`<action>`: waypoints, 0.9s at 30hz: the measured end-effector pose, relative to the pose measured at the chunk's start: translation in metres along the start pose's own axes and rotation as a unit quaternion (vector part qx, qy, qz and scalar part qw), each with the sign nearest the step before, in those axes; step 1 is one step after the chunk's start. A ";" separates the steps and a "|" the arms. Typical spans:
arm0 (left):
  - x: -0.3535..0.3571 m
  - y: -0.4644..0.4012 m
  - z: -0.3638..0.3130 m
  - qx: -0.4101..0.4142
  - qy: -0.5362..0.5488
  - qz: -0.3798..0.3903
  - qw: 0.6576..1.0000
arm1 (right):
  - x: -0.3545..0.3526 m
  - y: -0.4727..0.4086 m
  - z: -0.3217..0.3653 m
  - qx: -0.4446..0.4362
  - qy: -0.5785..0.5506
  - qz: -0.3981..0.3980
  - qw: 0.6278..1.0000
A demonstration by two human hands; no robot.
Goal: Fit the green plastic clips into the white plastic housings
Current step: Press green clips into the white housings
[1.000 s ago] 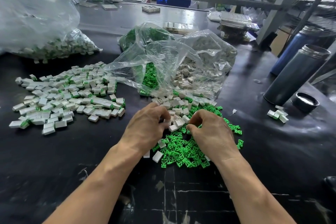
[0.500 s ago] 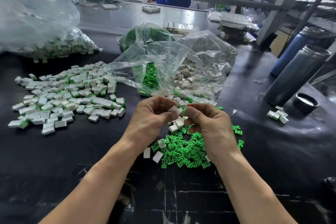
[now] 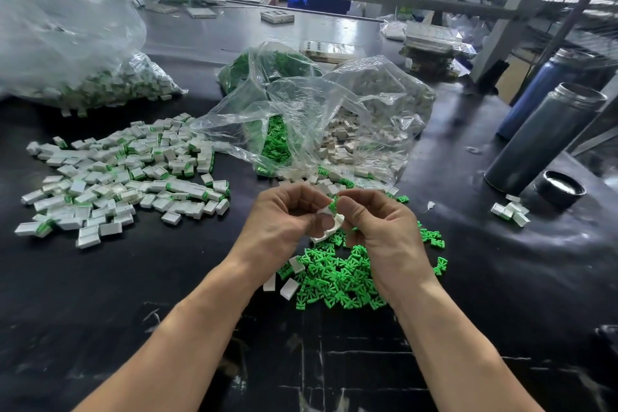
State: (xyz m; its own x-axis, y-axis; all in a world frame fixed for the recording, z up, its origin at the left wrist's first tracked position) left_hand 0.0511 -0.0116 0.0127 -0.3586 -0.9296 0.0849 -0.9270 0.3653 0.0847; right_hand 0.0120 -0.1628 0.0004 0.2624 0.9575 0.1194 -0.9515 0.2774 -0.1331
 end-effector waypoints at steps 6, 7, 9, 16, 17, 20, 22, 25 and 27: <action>0.001 0.002 0.000 -0.008 0.005 0.004 1.000 | 0.000 0.004 0.006 -0.045 0.062 -0.030 0.997; 0.001 0.002 0.000 -0.009 0.005 0.002 1.000 | 0.000 0.005 0.007 -0.054 0.070 -0.032 0.996; 0.002 0.001 0.000 -0.008 0.003 -0.002 1.000 | 0.001 0.005 0.009 -0.067 0.084 -0.036 0.993; 0.002 0.001 0.002 -0.003 -0.009 -0.003 1.000 | 0.002 0.007 0.010 -0.082 0.104 -0.053 0.990; 0.003 0.001 0.002 -0.002 -0.008 -0.001 1.000 | 0.002 0.008 0.010 -0.081 0.104 -0.053 0.990; 0.003 0.002 0.002 -0.004 0.000 -0.003 1.000 | 0.003 0.009 0.010 -0.094 0.132 -0.054 0.985; 0.003 0.003 0.002 -0.007 0.007 -0.003 1.000 | 0.005 0.009 0.011 -0.109 0.150 -0.050 0.981; 0.003 0.003 0.004 -0.009 0.010 -0.005 1.000 | 0.006 0.010 0.009 -0.116 0.165 -0.046 0.978; 0.003 0.002 0.005 -0.011 0.013 -0.009 1.000 | 0.005 0.009 0.008 -0.109 0.163 -0.045 0.980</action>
State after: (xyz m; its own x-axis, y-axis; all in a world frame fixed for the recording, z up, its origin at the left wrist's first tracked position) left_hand 0.0477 -0.0134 0.0081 -0.3387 -0.9345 0.1097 -0.9304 0.3500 0.1090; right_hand 0.0030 -0.1557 0.0078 0.4150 0.8929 -0.1746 -0.8744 0.3383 -0.3479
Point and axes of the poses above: each hand's wrist, its own y-axis away from the middle knuckle, its own x-axis out of the palm, z = x × y, the point moved 5 cm from there along -y, towards the middle knuckle, and after that the axes turned 7 degrees about -x, right-handed, at the moved point
